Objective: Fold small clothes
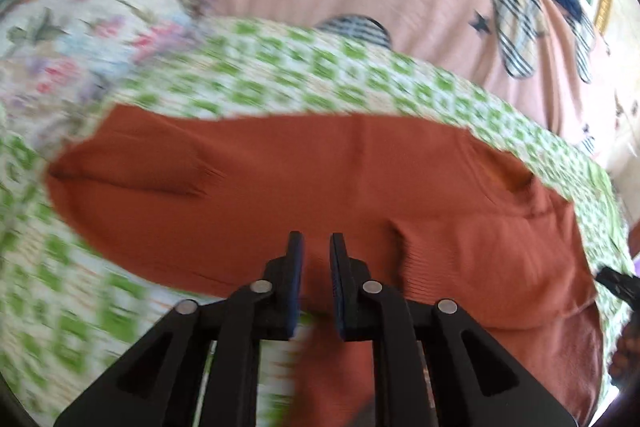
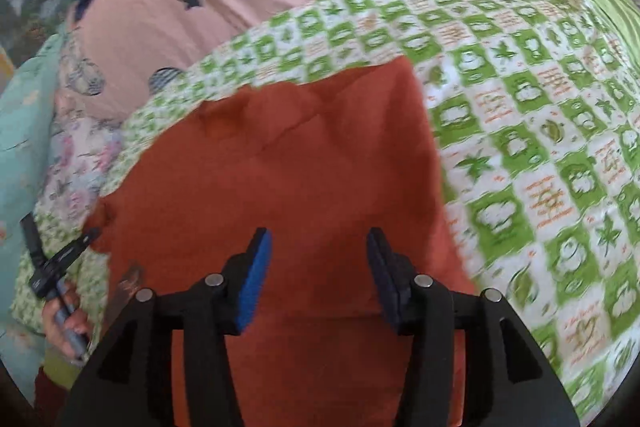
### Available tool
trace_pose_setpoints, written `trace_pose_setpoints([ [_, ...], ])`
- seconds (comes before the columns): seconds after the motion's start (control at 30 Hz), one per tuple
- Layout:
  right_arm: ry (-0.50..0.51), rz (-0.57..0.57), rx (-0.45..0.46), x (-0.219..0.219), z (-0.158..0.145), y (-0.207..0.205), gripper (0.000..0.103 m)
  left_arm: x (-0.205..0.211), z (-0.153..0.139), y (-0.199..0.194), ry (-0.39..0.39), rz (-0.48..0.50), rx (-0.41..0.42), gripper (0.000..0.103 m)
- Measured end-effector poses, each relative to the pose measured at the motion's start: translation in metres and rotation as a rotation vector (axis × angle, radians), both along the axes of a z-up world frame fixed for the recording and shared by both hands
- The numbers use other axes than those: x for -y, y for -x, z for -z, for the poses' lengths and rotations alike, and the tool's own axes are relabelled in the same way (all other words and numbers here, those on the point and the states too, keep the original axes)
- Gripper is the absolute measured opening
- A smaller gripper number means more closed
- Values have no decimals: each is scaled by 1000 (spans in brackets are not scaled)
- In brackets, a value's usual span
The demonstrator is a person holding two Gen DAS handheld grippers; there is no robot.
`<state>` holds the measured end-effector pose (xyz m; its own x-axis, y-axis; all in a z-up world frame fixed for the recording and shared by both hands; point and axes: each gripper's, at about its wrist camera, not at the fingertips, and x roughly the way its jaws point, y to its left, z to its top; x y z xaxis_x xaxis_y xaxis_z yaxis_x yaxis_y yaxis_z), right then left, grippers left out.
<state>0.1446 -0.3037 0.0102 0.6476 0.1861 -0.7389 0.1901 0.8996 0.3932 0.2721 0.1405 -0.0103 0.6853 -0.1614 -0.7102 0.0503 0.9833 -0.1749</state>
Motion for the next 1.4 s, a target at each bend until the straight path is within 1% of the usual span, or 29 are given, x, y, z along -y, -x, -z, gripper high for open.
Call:
trace_pose_setpoints([
  [0.03,-13,-13,2,-5,0,9,57,-8,-4,-2,-29,-17,9,32],
  [0.07,-29,-24,-1,-11,2,15,58,-15,-7,-5,-79,-38,15,40],
  [0.1,-43,-35,-6,-17,3,18,59,-21,-10,-9,-128,-56,21,60],
  [0.13,-53,-43,-12,-21,5,20,59,-26,-12,-14,-176,-67,31,76],
  [0.17,-65,-55,-25,-27,8,21,59,-29,-13,-19,-224,-68,37,83],
  [0.2,-72,-65,-36,-31,10,22,59,-32,-14,-25,-254,-57,38,89],
  [0.27,-91,-77,-56,-37,15,24,59,-37,-10,-40,-315,-7,16,90],
  [0.3,-96,-79,-61,-39,15,24,59,-37,-5,-48,-360,13,-8,92],
  [0.33,-99,-81,-66,-40,16,26,59,-38,2,-57,-420,39,-34,92],
  [0.4,-102,-84,-72,-43,18,24,59,-37,15,-67,-493,76,-66,93],
  [0.43,-107,-87,-73,-45,18,23,59,-37,24,-74,-528,100,-96,94],
  [0.5,-109,-100,-75,-49,17,22,59,-39,38,-82,-546,119,-138,93],
  [0.57,-105,-115,-73,-55,15,21,59,-47,45,-89,-487,109,-163,63],
  [0.6,-103,-127,-67,-59,13,21,59,-53,44,-91,-429,102,-170,34],
  [0.63,-99,-137,-62,-62,12,22,59,-60,39,-92,-387,50,-162,12],
  [0.67,-95,-146,-56,-65,10,22,59,-64,34,-91,-352,26,-154,8],
  [0.73,-94,-164,-46,-71,8,23,59,-73,19,-84,-233,-14,-117,7],
  [0.8,-88,-179,-34,-76,6,24,59,-73,4,-72,-140,-35,-80,7],
  [0.83,-85,-183,-30,-77,5,24,59,-70,-3,-67,-104,-35,-64,7],
  [0.9,-86,-179,-22,-78,5,26,59,-54,-18,-51,-9,-13,-29,7],
  [0.93,-87,-174,-20,-77,5,26,59,-38,-27,-40,38,16,-5,7],
  [1.0,-86,-159,-16,-73,4,29,59,-6,-39,-27,87,78,31,7],
  [1.1,-82,-140,-3,-66,-1,36,59,62,-50,-11,117,199,73,7],
  [1.17,-74,-111,19,-57,-7,44,59,110,-54,0,149,285,75,7],
  [1.23,-72,-74,33,-46,-10,51,59,152,-54,13,160,358,80,7],
  [1.3,-76,-27,27,-32,-9,56,59,193,-49,22,149,415,75,7],
  [1.4,-97,14,14,-18,-8,62,59,236,-29,23,142,461,45,7],
])
